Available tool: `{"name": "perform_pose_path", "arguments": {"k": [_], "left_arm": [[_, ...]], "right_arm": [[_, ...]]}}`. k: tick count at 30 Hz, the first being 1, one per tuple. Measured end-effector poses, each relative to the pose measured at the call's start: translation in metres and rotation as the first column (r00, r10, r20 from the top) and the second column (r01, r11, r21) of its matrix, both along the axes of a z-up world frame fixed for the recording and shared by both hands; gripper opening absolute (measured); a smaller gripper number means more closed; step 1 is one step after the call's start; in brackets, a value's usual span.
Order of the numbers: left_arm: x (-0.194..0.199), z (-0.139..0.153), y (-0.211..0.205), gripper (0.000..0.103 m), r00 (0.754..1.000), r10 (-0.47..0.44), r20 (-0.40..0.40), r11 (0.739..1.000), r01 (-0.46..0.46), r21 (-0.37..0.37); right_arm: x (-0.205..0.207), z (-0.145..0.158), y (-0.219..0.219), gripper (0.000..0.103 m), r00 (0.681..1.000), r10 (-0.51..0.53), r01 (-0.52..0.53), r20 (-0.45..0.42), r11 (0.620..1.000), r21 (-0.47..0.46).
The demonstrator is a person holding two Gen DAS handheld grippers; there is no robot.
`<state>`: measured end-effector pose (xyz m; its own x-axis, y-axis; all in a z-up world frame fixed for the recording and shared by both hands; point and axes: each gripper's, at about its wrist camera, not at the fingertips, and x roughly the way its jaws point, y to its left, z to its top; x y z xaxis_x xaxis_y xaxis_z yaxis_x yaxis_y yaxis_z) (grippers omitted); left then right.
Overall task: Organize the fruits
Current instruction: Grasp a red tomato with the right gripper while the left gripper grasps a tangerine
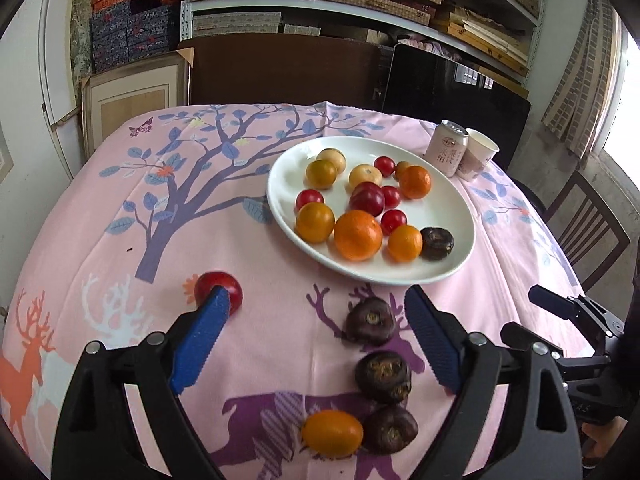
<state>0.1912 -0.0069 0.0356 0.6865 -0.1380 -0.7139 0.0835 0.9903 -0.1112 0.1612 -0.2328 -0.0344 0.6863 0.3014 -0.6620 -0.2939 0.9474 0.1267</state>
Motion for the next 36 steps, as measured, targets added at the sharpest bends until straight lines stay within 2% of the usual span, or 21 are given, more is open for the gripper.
{"name": "perform_pose_path", "arguments": {"k": [5,10,11,13,14,15,18,24,28,31,36], "left_arm": [[-0.029,-0.009,0.005,0.087,1.0,0.004,-0.005,1.0,-0.004,0.02],[-0.048,-0.018,0.013,0.087,1.0,-0.007,-0.024,0.999,0.008,0.037],[-0.05,-0.019,0.014,0.087,1.0,-0.01,-0.028,0.999,0.011,0.042],[-0.055,-0.023,0.017,0.087,0.999,-0.015,-0.038,0.998,0.017,0.052],[-0.057,-0.025,0.018,0.087,0.999,-0.017,-0.042,0.998,0.019,0.058],[-0.06,-0.027,0.019,0.087,0.999,-0.021,-0.047,0.998,0.024,0.064],[-0.064,-0.036,0.022,0.087,0.997,-0.033,-0.072,0.996,0.038,0.076],[-0.074,-0.051,0.016,0.087,0.992,-0.076,-0.097,0.992,0.085,0.095],[-0.073,-0.062,0.005,0.087,0.988,-0.101,-0.118,0.983,0.117,0.142],[-0.067,-0.07,-0.001,0.076,0.984,-0.116,-0.137,0.977,0.138,0.164],[-0.051,-0.076,-0.007,0.073,0.98,-0.131,-0.152,0.974,0.156,0.166]], "right_arm": [[-0.025,-0.014,0.02,0.077,0.999,0.041,-0.043,-0.03,0.996,-0.072],[-0.03,-0.031,0.043,0.076,0.996,0.066,-0.075,-0.061,0.985,-0.154],[-0.028,-0.034,0.046,0.073,0.996,0.066,-0.076,-0.066,0.983,-0.168],[-0.022,-0.04,0.051,0.056,0.994,0.068,-0.084,-0.09,0.98,-0.18],[-0.02,-0.043,0.053,0.035,0.993,0.067,-0.085,-0.102,0.98,-0.181],[-0.017,-0.046,0.054,0.031,0.992,0.065,-0.085,-0.112,0.98,-0.18],[-0.019,-0.047,0.053,0.03,0.994,0.064,-0.078,-0.085,0.982,-0.17],[-0.017,-0.044,0.031,0.03,0.995,0.052,-0.056,-0.084,0.997,-0.045],[-0.019,-0.044,0.03,0.031,0.994,0.068,-0.07,-0.09,0.997,-0.02],[-0.022,-0.04,0.032,0.031,0.994,0.079,-0.08,-0.077,0.997,-0.013],[-0.022,-0.04,0.033,0.031,0.992,0.094,-0.095,-0.082,0.995,-0.006]]}}
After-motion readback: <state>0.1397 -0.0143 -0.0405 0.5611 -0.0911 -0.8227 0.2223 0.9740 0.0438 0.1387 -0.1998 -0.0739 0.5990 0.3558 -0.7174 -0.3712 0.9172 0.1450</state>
